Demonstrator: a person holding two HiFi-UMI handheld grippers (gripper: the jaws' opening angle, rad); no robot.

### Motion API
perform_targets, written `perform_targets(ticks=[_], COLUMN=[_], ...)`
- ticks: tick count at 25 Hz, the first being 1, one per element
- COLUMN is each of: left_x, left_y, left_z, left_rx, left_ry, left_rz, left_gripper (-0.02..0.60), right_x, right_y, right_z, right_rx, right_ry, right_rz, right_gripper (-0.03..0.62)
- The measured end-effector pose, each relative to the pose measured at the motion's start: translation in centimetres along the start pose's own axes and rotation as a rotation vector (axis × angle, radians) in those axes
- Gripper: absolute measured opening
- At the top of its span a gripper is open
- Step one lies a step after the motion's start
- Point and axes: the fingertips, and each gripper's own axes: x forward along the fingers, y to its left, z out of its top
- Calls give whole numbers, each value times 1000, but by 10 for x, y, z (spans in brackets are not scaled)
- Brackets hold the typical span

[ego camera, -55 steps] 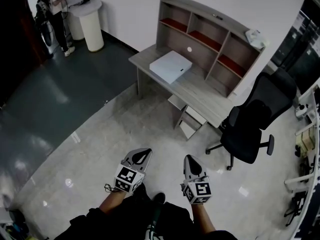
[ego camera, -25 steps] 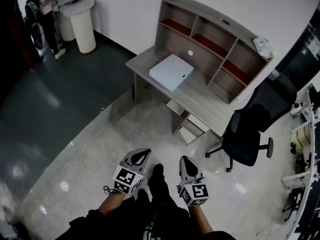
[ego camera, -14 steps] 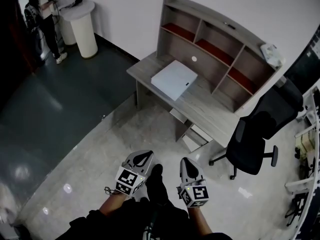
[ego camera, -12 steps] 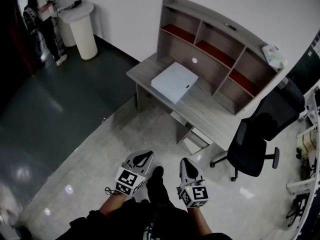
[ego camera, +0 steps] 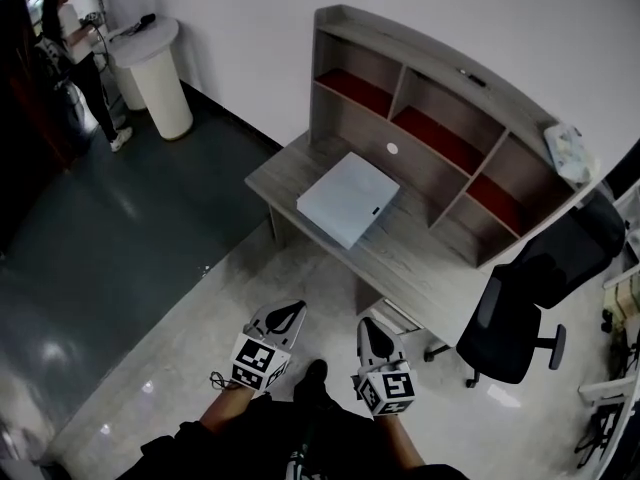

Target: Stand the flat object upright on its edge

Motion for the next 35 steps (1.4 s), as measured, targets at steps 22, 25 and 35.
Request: perform_targets(ticks=[22,25,35], left_x=[175,207,281], left_y=[121,145,221], left_z=[59,63,87], left_rx=[26,40,67], left_ry=[-8,9,60], left_rz=[-113,-184,-378], left_gripper=[11,11,11], right_x=[168,202,295], right_y=[-100,-113,-129], right_z=[55,61,85], right_rx=[7,19,64], right_ry=[5,7,22], right_rz=[-104,-165,-340], right_gripper=[34,34,34])
